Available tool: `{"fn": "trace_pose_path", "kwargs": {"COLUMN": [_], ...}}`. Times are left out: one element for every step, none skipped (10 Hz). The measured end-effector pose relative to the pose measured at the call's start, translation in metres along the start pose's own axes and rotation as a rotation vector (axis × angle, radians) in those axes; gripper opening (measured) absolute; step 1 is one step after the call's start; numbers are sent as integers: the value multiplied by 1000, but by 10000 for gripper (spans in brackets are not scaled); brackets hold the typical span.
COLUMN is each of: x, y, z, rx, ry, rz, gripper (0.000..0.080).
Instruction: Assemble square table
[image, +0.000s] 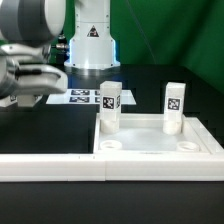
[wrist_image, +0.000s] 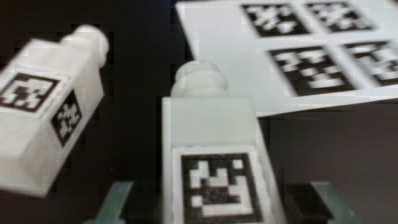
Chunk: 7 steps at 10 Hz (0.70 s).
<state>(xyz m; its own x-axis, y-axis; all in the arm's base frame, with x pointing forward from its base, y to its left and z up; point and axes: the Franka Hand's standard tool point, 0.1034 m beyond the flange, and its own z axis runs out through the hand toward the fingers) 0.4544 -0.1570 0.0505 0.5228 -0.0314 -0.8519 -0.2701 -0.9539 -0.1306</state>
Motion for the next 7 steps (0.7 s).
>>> {"fn": "trace_pose_path", "kwargs": {"x": [-11, -16, -18, -17, -12, -6, -10], "y": [-6, -9, -12, -10, -9, -8, -10], "z": [-18, -34, -40, -34, -38, -46, -52], "rx": [1, -6, -12, -7, -15, -28, -32], "ry": [-9, 9, 43, 34, 70, 149, 193], "rz": [-9, -25, -37, -34, -35, -38, -42], "gripper": [290, 290, 290, 290, 290, 290, 290]}}
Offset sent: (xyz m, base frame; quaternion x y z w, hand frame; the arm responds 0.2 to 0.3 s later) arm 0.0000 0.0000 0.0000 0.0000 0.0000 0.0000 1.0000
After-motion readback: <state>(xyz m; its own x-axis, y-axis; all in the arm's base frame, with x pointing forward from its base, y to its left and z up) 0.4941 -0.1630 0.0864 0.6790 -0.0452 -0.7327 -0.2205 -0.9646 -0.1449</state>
